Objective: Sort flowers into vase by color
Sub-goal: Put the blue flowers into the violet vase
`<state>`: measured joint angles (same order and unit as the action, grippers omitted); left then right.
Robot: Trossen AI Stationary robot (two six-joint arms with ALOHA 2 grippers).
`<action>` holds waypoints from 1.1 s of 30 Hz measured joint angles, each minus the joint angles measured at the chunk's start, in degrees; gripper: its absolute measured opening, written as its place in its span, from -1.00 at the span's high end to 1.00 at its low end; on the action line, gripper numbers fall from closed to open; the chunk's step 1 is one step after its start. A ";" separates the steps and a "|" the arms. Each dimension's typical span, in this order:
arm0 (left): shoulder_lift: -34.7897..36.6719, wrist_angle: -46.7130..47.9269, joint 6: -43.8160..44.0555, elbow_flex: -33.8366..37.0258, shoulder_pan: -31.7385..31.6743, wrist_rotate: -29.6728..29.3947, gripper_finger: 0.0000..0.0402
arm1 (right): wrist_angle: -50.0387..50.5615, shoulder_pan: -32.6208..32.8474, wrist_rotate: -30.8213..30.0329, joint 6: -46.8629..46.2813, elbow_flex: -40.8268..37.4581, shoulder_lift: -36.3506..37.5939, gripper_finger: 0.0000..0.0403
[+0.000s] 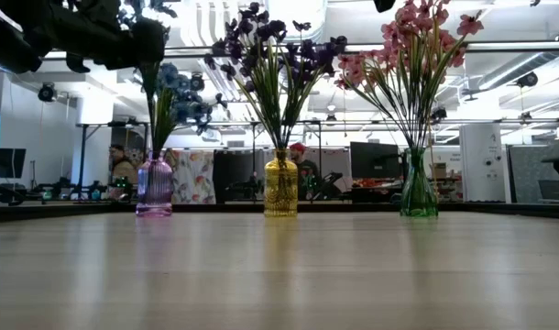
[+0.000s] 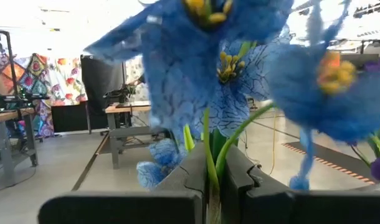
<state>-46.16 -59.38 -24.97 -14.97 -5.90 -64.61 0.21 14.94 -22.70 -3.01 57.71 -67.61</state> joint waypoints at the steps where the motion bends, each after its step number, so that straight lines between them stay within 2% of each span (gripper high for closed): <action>1: -0.26 0.01 0.02 0.00 0.00 -0.05 0.99 | 0.00 0.00 0.01 -0.01 0.00 0.00 -0.01; 8: -1.64 0.05 0.61 0.00 -0.01 -3.44 0.99 | 0.04 0.01 0.04 0.00 -0.01 0.00 -0.01; 33: -7.19 0.27 4.42 0.00 -0.16 -4.03 0.99 | 0.04 0.02 0.13 -0.02 -0.01 0.00 -0.01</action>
<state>-53.35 -59.11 -20.54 -14.96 -6.06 -68.64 0.25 14.96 -22.57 -3.03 57.70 -67.61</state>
